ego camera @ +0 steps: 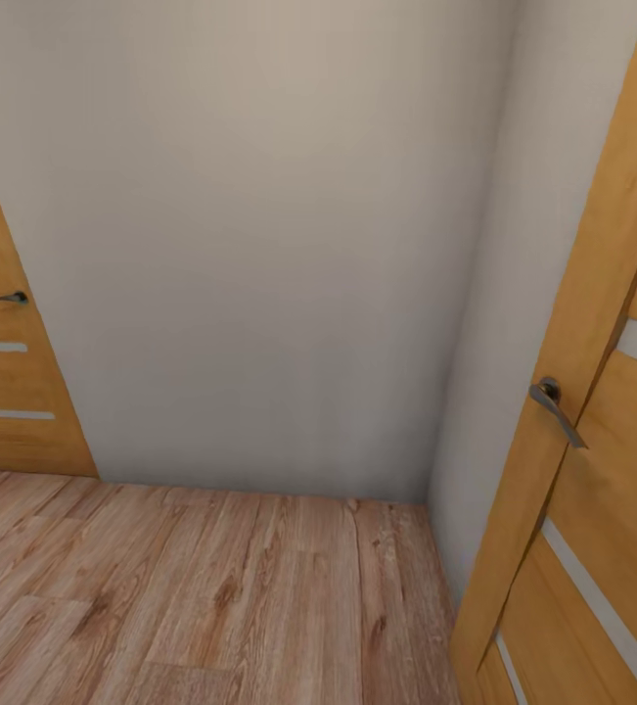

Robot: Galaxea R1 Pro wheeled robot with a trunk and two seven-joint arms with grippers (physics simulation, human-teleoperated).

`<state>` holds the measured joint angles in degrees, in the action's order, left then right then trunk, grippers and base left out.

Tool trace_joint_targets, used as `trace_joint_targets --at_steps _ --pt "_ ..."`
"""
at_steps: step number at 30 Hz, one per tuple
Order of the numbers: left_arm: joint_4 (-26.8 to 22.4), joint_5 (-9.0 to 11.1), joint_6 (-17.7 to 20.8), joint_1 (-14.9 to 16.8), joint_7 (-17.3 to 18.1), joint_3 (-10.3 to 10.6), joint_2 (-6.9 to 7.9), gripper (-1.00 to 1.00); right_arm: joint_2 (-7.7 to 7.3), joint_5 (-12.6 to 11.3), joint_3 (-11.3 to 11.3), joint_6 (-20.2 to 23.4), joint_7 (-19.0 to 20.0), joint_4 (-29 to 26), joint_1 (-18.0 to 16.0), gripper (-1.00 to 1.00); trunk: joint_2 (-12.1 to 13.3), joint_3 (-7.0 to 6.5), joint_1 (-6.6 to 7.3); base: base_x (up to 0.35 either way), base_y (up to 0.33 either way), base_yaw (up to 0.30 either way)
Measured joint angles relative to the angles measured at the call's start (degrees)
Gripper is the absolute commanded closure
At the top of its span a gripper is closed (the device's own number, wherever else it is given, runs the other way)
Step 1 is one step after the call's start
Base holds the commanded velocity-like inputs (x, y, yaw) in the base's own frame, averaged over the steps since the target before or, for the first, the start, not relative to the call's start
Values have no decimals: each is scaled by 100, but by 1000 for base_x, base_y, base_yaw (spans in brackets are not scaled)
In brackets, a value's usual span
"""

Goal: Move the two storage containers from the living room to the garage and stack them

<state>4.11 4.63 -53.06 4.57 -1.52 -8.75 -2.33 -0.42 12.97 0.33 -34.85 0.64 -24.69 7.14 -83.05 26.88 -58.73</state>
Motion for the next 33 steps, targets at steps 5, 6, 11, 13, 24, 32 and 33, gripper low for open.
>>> trace_joint_targets --at_steps 5,6,11,13,24,32,33 --pt "0 0 0 0 -1 0 2 -100 0 0 0 0 0 0 -1 -100 0 0 0 0 17 0" --pt "0 1 -1 0 1 0 3 -100 0 1 0 0 1 0 -2 -100 0 0 0 0 81 0" --pt "0 0 0 0 2 0 5 -100 0 0 0 0 0 0 0 -100 0 0 0 0 34 0" --pt "0 0 0 0 -1 0 6 -100 0 0 0 0 1 0 -2 -100 0 0 0 0 8 0" --pt "0 0 0 0 -2 0 -3 -100 0 4 0 0 5 0 0 -100 0 0 0 0 1 0" --pt "0 0 0 0 3 0 -3 -100 0 10 0 0 8 0 -2 -100 0 0 0 0 0 0" --pt "0 0 0 0 3 0 -3 -100 0 10 0 0 8 0 -2 -100 0 0 0 26 0 0"
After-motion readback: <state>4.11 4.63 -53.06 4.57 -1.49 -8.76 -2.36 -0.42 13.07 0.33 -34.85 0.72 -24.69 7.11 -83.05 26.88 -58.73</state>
